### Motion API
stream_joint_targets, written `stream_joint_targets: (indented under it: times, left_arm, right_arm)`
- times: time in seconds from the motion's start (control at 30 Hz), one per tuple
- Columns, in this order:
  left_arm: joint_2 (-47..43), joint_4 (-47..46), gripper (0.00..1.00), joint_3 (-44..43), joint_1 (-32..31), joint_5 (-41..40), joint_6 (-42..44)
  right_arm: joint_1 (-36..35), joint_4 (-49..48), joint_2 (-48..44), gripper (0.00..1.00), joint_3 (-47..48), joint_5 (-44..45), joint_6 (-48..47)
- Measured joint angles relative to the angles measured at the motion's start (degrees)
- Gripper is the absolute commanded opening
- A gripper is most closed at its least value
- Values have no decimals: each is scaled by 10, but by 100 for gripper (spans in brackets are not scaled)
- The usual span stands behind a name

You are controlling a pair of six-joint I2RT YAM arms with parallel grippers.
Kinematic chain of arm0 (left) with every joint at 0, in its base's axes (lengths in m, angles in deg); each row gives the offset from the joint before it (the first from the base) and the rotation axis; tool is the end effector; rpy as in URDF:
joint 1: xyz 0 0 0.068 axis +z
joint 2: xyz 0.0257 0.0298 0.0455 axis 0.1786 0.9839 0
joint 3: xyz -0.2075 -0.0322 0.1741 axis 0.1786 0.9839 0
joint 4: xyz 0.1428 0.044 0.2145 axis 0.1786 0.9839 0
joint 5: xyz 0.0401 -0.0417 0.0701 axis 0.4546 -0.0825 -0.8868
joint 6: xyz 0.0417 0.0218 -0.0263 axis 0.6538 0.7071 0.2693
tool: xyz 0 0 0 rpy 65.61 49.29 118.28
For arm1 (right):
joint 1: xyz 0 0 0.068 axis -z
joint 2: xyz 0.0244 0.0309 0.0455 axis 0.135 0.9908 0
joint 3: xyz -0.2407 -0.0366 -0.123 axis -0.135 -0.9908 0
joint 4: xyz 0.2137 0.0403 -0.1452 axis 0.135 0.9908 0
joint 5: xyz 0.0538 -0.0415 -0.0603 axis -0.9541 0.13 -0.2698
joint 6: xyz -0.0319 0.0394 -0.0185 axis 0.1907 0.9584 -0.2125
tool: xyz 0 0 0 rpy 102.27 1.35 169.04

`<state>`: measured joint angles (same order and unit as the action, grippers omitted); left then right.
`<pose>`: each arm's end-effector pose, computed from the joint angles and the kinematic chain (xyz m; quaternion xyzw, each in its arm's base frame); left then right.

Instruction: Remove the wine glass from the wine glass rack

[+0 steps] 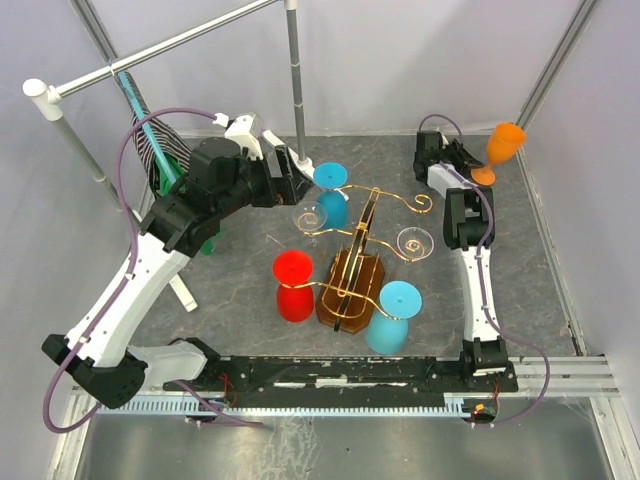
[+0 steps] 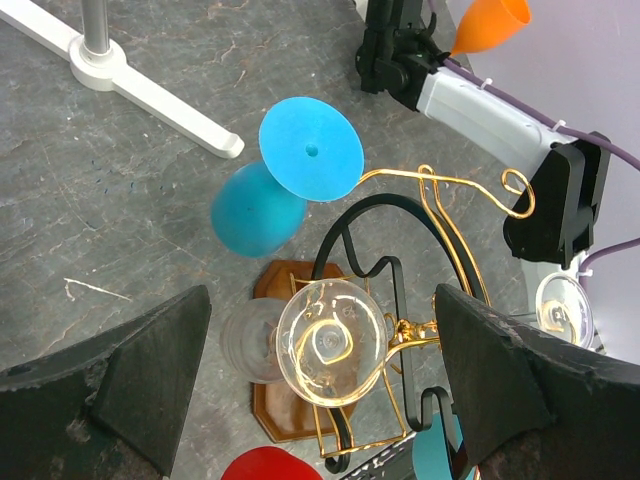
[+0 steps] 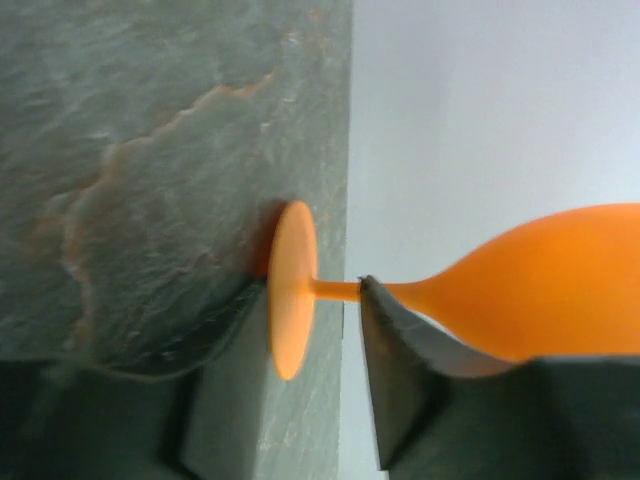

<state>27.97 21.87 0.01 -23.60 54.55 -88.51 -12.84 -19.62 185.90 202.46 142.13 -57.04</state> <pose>0.2038 -0.1370 0.4459 0.0474 0.8293 -0.2854 0.4780 0.5747 0.0188 0.0763 -0.0910 0.7892 -0.5751 0.1951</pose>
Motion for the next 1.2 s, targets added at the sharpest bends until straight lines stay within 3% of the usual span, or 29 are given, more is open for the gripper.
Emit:
stream_joint_targets:
  times: [0.33,0.5,0.73,1.0,1.2]
  left_arm:
    - [-4,0,99,0,0,-1,0]
    - [-4,0,99,0,0,-1,0]
    - [-4,0,99,0,0,-1,0]
    - [-5,1,99,0,0,-1,0]
    - [-17,5,99,-7,0,-2,0]
  right_arm:
    - [-17,5,-1,57,14,8,-2]
    - [-36,24,-2,39,13,-3,7]
    - [-61,120,-22,46,10,-39,54]
    - [-72,262,-108,50,13,-246,198]
    - [-66,366,-154,57,121,-395,289]
